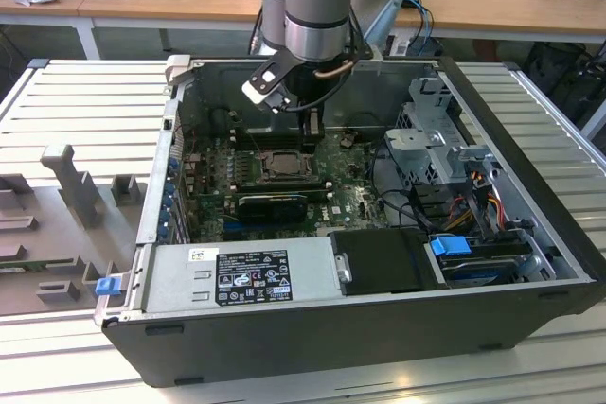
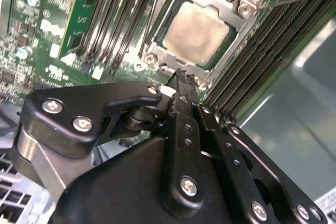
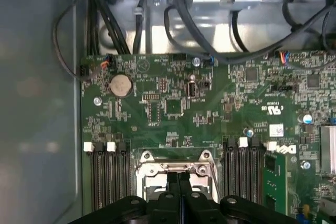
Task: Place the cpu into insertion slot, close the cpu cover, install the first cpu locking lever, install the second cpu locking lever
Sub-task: 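Close the cpu cover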
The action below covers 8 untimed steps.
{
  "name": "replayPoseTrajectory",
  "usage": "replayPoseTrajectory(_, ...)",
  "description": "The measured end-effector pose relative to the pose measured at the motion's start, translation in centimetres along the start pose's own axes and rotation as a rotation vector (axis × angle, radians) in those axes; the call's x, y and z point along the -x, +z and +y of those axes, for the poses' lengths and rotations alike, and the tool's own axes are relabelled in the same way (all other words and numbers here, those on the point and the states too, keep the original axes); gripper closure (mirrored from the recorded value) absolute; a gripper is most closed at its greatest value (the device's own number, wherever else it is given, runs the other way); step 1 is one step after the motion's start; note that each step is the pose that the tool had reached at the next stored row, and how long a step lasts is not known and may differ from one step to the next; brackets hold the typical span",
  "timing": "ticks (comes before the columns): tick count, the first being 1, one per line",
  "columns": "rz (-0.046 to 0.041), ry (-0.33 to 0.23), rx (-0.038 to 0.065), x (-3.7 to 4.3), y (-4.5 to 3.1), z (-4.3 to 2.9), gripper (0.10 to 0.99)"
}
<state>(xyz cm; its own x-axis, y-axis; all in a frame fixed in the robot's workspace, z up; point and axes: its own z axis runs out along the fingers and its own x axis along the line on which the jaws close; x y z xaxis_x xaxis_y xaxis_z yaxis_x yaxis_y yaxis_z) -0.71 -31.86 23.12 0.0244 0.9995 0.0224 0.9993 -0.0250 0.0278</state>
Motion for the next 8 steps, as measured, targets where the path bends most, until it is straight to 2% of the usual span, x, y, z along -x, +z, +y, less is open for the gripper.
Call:
replayPoseTrajectory(5, 0.0001, -0.002, 0.000, 0.05, 0.12, -1.96, 0.980)
replayPoseTrajectory(8, 0.0001, -0.002, 0.000, 0.06, 0.11, -2.33, 0.980)
